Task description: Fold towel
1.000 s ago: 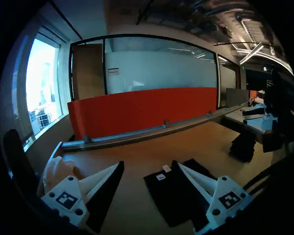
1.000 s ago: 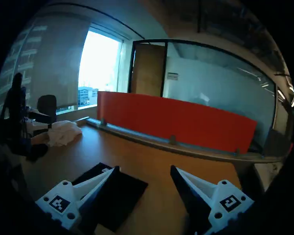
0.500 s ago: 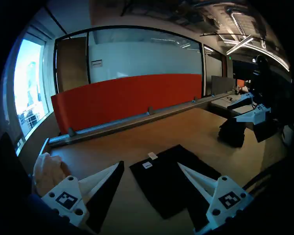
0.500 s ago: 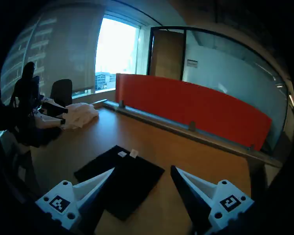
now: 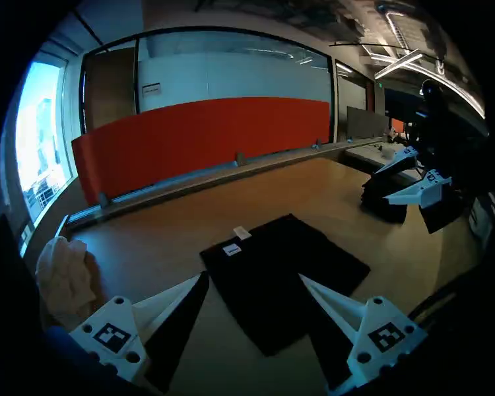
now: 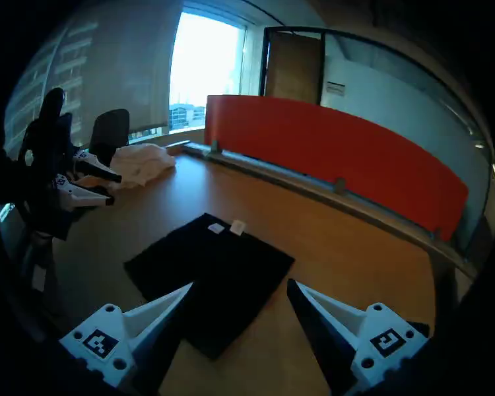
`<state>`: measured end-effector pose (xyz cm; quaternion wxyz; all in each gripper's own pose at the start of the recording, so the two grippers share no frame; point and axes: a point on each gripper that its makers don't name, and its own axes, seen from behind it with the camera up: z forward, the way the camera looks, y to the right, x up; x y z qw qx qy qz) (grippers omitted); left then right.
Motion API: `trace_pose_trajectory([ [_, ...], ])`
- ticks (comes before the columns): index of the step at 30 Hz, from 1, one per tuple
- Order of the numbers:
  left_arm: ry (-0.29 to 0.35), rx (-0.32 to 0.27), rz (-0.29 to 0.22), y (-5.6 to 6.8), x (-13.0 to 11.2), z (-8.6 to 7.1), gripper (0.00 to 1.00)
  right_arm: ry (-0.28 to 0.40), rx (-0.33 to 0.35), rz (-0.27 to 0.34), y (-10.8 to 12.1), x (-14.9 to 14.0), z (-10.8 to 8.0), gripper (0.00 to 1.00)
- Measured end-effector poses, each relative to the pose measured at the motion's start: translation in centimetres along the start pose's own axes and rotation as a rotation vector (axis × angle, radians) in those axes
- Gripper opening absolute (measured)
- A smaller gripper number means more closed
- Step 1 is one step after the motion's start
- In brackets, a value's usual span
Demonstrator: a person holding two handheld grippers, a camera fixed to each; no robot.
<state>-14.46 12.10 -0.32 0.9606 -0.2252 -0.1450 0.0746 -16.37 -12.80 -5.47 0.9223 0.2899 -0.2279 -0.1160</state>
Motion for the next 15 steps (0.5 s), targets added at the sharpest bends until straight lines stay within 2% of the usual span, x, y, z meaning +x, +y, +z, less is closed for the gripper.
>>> trace_pose_trajectory([
  [5, -0.035, -0.021, -0.006, 0.8, -2.1, 1.0, 0.90, -0.033, 0.009, -0.004, -0.3, -2.2, 1.0, 1.00],
  [15, -0.155, -0.057, 0.039, 1.9, -7.9, 2.6, 0.90, -0.125, 0.033, -0.029, -1.3, -7.2, 3.2, 1.00],
])
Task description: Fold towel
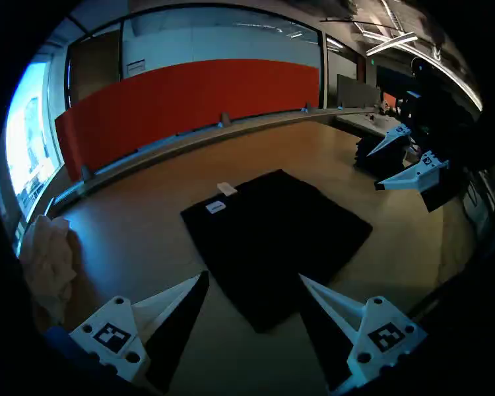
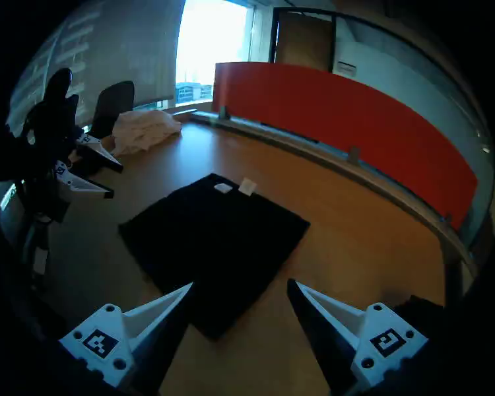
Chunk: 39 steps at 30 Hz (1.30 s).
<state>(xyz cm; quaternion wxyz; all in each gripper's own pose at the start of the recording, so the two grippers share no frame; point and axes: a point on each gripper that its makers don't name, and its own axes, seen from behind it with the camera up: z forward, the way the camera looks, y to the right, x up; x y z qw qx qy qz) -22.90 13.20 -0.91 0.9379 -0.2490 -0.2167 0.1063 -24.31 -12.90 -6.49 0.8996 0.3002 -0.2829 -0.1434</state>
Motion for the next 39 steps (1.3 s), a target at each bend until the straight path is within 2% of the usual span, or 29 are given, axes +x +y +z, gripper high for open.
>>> trace_pose_trajectory([
  [9, -0.096, -0.026, 0.012, 0.8, -4.1, 2.1, 0.90, -0.085, 0.030, -0.017, -1.2, -4.1, 1.7, 1.00],
  [18, -0.176, -0.059, 0.018, 1.5, -7.1, 3.6, 0.90, -0.149, 0.058, -0.025, -1.7, -7.0, 2.8, 0.98],
  [31, -0.258, -0.081, 0.012, 1.7, -9.6, 4.8, 0.89, -0.196, 0.098, -0.024, -2.5, -9.1, 3.1, 0.90],
  [39, -0.269, -0.089, 0.019, 1.9, -9.8, 4.8, 0.86, -0.217, 0.120, -0.026, -2.8, -9.7, 3.0, 0.76],
])
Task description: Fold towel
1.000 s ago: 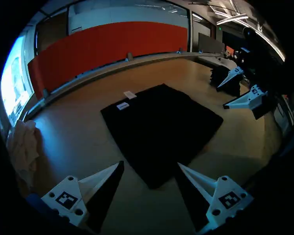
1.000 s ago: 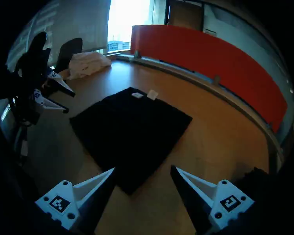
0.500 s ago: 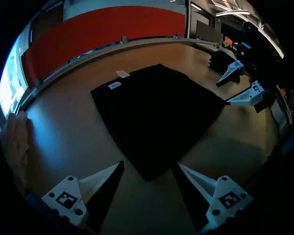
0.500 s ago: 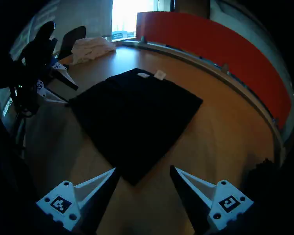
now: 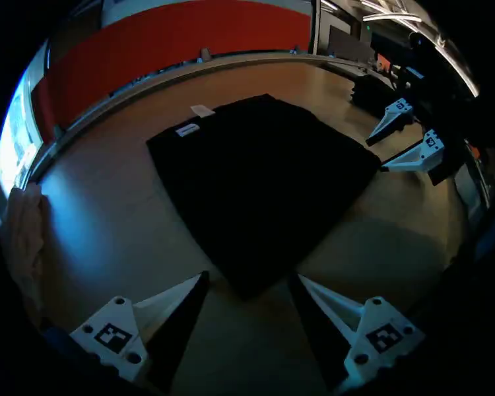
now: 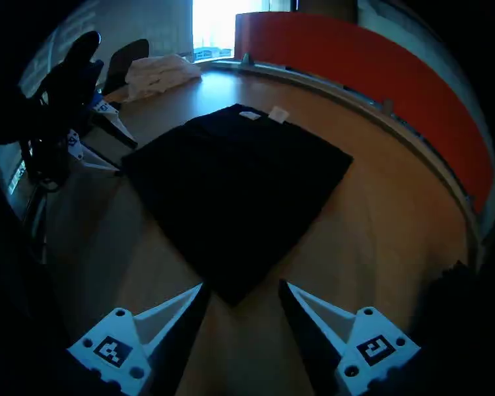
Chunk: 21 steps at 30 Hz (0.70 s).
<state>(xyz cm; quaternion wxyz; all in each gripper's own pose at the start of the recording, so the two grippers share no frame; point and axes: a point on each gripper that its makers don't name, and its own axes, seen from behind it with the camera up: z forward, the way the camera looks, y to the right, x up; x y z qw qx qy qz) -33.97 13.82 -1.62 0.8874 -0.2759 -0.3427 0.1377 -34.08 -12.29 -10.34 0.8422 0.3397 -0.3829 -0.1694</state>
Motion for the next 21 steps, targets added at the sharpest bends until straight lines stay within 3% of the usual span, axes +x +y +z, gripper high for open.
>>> trace_pose_trajectory([
  [12, -0.015, 0.003, -0.001, 0.29, 0.02, -0.08, 0.73, -0.018, 0.028, 0.004, -0.39, -0.34, 0.06, 0.50],
  [16, -0.014, 0.002, 0.001, 0.60, 0.06, -0.08, 0.63, -0.016, 0.028, 0.004, -0.44, -0.41, -0.06, 0.33],
  [21, -0.015, 0.006, 0.000, 0.88, 0.17, 0.04, 0.36, -0.015, 0.028, 0.005, -0.70, -0.44, -0.05, 0.16],
])
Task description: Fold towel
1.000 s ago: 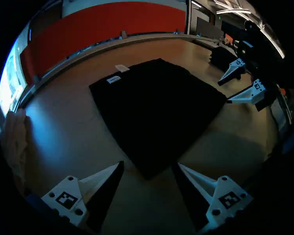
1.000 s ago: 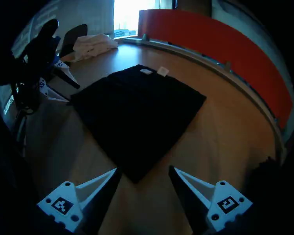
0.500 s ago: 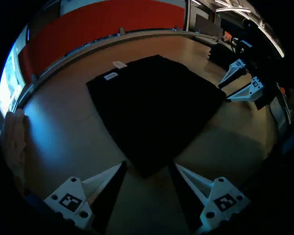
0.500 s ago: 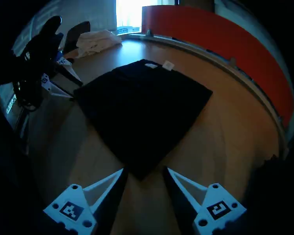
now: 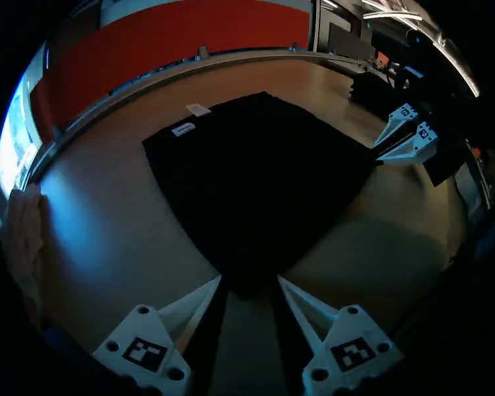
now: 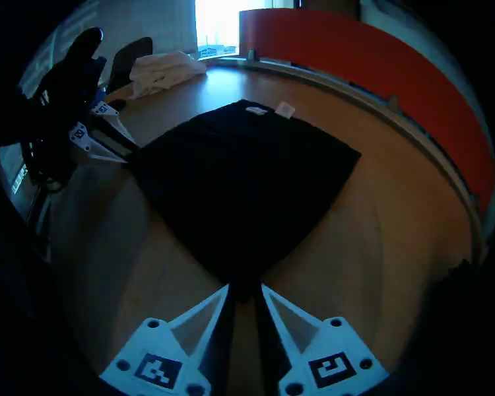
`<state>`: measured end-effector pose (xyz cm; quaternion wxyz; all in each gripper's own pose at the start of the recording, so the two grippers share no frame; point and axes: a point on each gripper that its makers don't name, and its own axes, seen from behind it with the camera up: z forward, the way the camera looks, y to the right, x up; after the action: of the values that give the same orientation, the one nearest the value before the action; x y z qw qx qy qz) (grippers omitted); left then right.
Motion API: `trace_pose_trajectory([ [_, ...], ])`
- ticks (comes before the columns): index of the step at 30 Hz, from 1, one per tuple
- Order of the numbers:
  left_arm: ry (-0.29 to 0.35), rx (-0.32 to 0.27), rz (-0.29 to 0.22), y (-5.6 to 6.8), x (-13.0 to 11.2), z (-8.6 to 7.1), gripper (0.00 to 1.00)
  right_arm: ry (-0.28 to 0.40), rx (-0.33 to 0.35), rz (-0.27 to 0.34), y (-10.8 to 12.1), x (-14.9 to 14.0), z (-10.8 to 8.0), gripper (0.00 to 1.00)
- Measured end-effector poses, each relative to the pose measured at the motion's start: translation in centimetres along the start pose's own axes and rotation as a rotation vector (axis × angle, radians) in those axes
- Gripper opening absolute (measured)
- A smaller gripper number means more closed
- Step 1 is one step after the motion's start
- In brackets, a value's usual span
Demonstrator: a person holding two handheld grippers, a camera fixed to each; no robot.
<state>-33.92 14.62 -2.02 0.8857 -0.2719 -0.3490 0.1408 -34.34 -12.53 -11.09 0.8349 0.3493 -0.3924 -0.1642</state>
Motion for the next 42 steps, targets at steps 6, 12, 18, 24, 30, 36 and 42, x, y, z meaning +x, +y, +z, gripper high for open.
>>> trace_pose_trajectory([
  [6, -0.002, 0.016, -0.010, -0.1, 0.3, 0.1, 0.14, 0.015, -0.006, 0.020, -0.1, 0.4, -0.1, 0.11],
  [12, 0.008, 0.028, -0.021, -0.4, 1.1, -0.3, 0.12, 0.047, -0.010, 0.036, -0.2, 1.4, -0.6, 0.11],
  [18, 0.029, 0.036, -0.032, -0.8, 2.4, -1.6, 0.12, 0.076, -0.015, 0.045, -0.3, 2.7, -1.5, 0.11],
  [24, 0.046, 0.040, -0.045, -0.8, 3.6, -3.6, 0.12, 0.097, -0.009, 0.038, -0.8, 4.1, -3.1, 0.11],
  [30, 0.064, 0.034, -0.051, 0.1, 4.6, -5.8, 0.12, 0.118, -0.018, 0.016, -0.8, 5.6, -5.2, 0.11],
  [36, 0.078, 0.034, -0.067, 0.8, 5.4, -8.0, 0.12, 0.140, -0.013, 0.006, -1.0, 6.9, -7.5, 0.11],
  [42, 0.097, 0.024, -0.103, 1.3, 6.3, -10.0, 0.12, 0.149, -0.007, -0.007, -1.3, 7.6, -9.3, 0.11],
])
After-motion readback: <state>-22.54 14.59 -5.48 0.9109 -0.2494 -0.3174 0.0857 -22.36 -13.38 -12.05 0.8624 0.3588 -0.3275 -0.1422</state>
